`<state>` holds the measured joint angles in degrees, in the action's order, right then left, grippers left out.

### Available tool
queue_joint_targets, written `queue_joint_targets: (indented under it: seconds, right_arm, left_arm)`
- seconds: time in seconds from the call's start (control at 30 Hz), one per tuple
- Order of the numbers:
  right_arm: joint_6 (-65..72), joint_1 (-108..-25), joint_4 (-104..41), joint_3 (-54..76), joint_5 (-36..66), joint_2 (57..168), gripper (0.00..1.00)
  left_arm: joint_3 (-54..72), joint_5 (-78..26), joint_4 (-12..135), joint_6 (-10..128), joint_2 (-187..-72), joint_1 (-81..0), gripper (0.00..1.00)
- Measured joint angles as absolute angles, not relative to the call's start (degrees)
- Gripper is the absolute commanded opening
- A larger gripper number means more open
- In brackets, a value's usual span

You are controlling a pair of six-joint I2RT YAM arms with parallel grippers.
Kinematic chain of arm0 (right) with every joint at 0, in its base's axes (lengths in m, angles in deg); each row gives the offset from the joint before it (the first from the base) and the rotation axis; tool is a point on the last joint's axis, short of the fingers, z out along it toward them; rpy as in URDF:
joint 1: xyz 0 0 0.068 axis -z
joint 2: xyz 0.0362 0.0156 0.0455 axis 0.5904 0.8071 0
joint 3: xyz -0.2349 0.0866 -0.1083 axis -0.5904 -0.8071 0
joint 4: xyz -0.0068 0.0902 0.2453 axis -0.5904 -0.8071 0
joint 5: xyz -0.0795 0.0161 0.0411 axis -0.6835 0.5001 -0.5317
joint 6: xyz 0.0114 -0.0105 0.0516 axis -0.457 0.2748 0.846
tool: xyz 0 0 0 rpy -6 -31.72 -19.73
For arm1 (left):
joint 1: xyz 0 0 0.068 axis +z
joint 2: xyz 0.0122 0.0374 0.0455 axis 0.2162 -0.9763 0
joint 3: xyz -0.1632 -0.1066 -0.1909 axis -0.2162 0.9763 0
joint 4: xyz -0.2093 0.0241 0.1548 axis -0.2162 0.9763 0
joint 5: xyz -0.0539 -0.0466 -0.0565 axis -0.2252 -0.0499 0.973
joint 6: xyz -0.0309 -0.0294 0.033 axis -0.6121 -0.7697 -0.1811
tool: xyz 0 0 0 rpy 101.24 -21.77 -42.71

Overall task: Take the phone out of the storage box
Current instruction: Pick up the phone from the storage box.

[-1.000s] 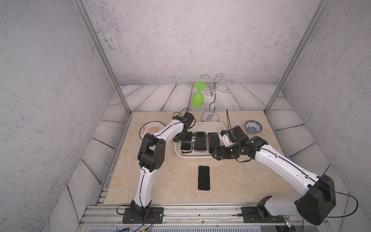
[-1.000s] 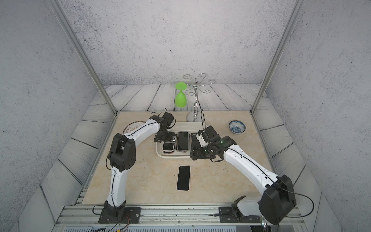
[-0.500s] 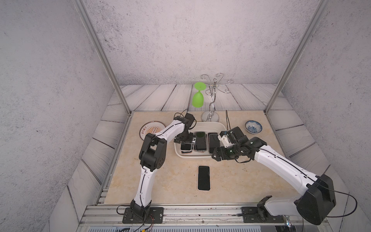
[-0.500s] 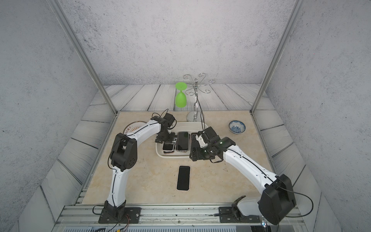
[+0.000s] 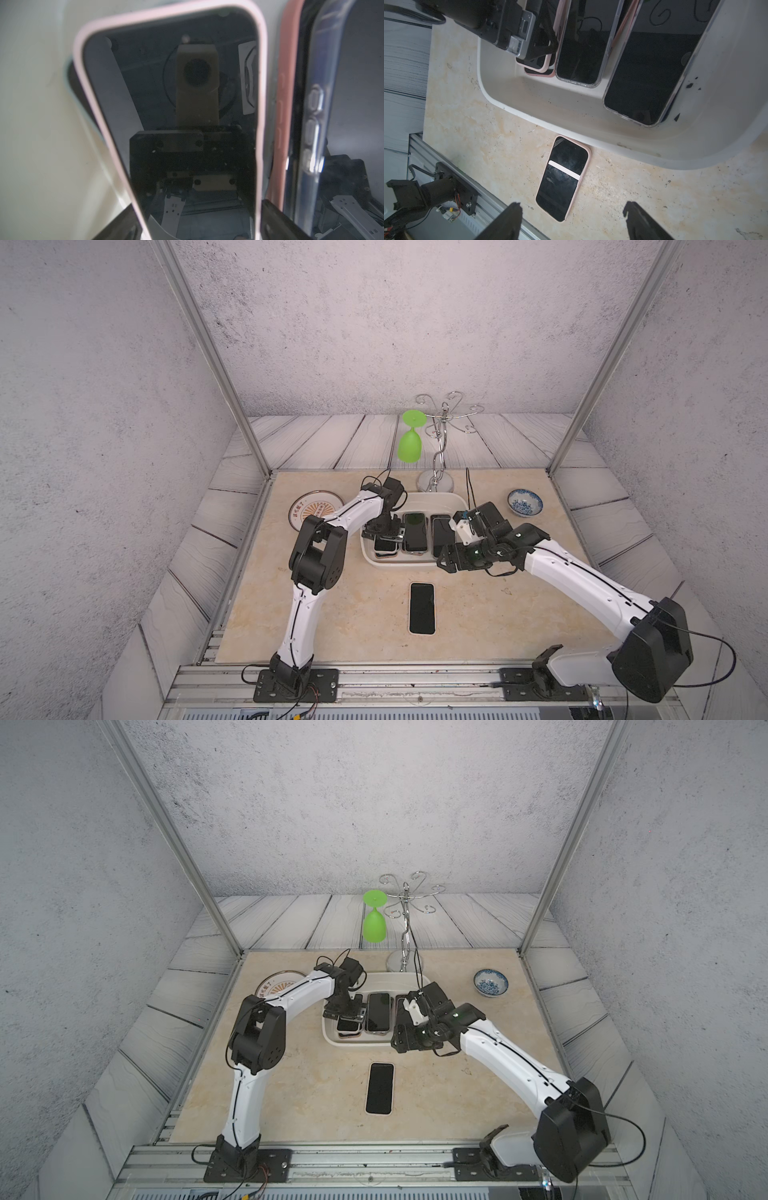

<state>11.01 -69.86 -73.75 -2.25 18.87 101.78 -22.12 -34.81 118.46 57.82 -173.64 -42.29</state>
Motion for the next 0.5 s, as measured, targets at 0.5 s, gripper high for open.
queue_joint_targets:
  seconds: [0.5]
  right_arm:
    - [10.68,-67.83,-71.02,3.87,18.24,105.87,0.81]
  left_arm:
    - [-17.77,-35.88,119.88,58.81,-164.02,-41.57,0.48]
